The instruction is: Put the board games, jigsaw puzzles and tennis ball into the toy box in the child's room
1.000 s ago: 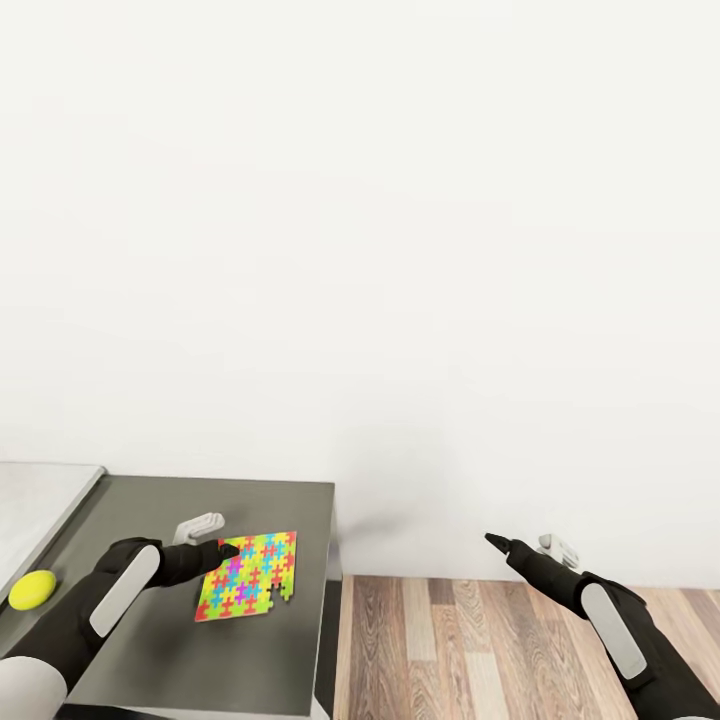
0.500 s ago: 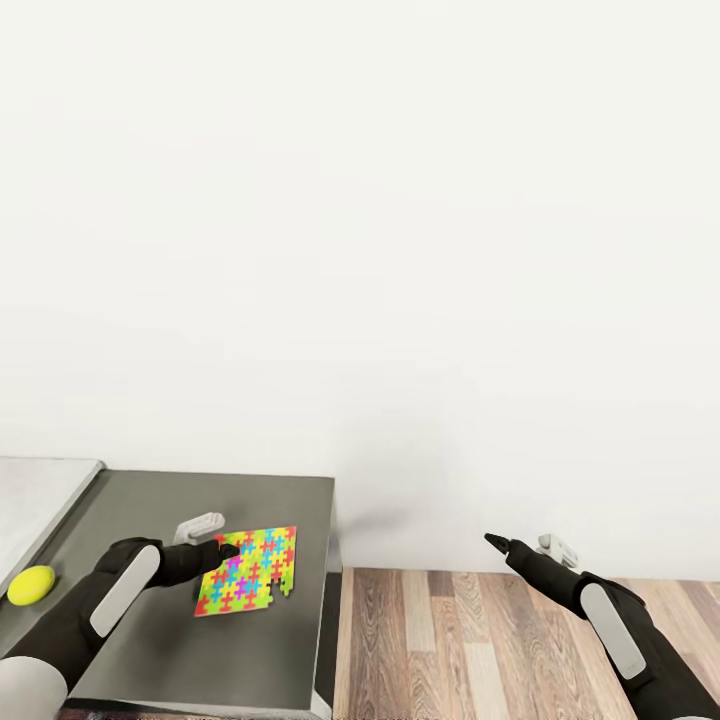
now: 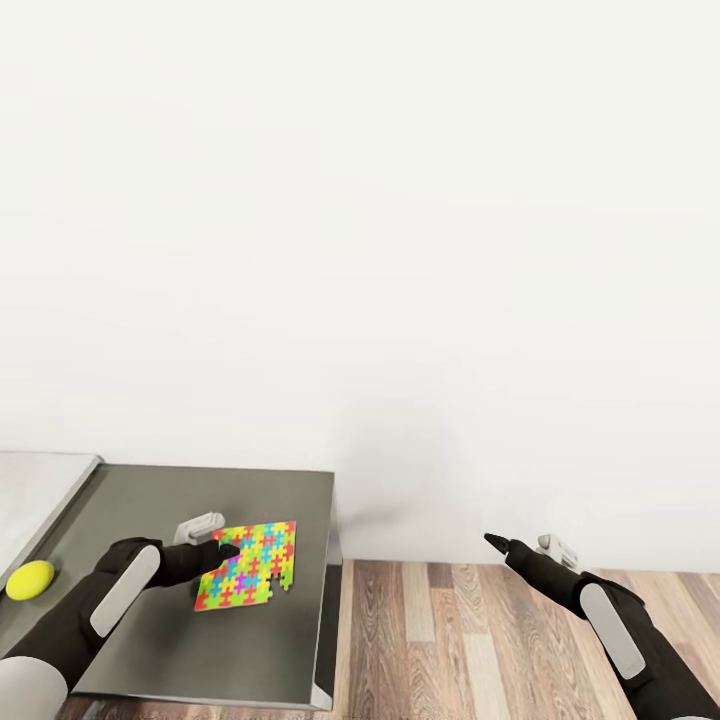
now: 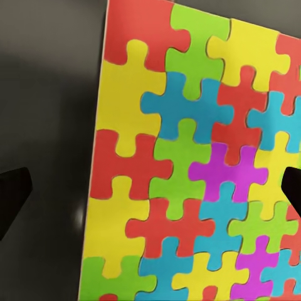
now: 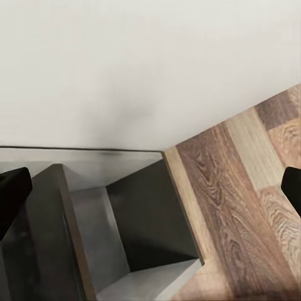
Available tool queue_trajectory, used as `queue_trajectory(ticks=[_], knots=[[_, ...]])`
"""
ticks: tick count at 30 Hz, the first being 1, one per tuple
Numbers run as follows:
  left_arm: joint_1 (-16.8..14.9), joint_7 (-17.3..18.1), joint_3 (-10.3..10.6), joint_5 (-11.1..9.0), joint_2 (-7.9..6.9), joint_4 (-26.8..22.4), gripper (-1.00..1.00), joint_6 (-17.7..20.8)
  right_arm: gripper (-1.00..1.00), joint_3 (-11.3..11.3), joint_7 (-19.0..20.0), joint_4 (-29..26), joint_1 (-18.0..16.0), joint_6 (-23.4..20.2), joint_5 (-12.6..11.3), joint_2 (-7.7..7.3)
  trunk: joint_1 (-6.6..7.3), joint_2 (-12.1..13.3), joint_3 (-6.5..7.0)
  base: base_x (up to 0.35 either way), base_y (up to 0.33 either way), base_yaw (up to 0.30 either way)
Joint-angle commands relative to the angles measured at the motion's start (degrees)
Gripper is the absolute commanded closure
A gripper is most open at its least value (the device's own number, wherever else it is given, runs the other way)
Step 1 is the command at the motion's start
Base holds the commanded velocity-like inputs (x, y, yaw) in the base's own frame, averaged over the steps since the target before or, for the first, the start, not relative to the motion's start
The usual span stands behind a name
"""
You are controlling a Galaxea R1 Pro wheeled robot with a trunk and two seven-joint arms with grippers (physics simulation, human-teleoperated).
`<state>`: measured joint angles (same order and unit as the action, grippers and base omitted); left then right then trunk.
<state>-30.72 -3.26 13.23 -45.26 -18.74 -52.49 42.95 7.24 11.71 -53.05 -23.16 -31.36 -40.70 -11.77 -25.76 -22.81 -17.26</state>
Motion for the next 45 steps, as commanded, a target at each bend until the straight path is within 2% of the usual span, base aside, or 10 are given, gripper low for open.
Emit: queue_trajectory(ticks=[1,12,20,29,34,45], knots=[[0.0,-0.3,0.2,-0.4,-0.06,-0.1,-1.0,0.1,-1.0,0.1,0.2,0.0,0.0,-0.4,-0.1,0.03,-0.03,-0.1,-0.2,0.0,0.0,0.0],[0.0,-0.3,0.2,-0.4,-0.04,-0.1,-1.0,0.1,-1.0,0.2,0.2,0.0,0.0,-0.3,-0.1,0.09,-0.03,-0.1,-0.59,0.0,-0.001,0.0],[0.0,-0.3,1.9,-0.4,-0.06,-0.1,-1.0,0.0,-1.0,0.2,0.2,0.0,0.0,-0.2,-0.1,0.16,-0.03,-0.1,-0.6,0.0,-0.193,0.0],[0.0,-0.3,2.1,-0.4,-0.06,-0.2,-1.0,-0.1,-1.0,0.2,0.2,0.0,0.0,-0.1,-0.1,0.17,-0.03,-0.1,-0.6,0.0,-0.071,0.0],[0.0,-0.3,2.1,-0.4,-0.06,-0.2,-1.0,-0.1,-1.0,0.2,0.2,0.0,0.0,1.9,-0.1,0.1,-0.03,-0.1,-0.6,0.0,-0.179,0.0],[0.0,-0.3,2.1,-0.4,-0.06,-0.2,-1.0,-0.1,-1.0,0.1,0.2,0.0,0.0,2.6,-0.1,0.2,-0.03,-0.1,-0.6,0.0,-0.089,0.0]])
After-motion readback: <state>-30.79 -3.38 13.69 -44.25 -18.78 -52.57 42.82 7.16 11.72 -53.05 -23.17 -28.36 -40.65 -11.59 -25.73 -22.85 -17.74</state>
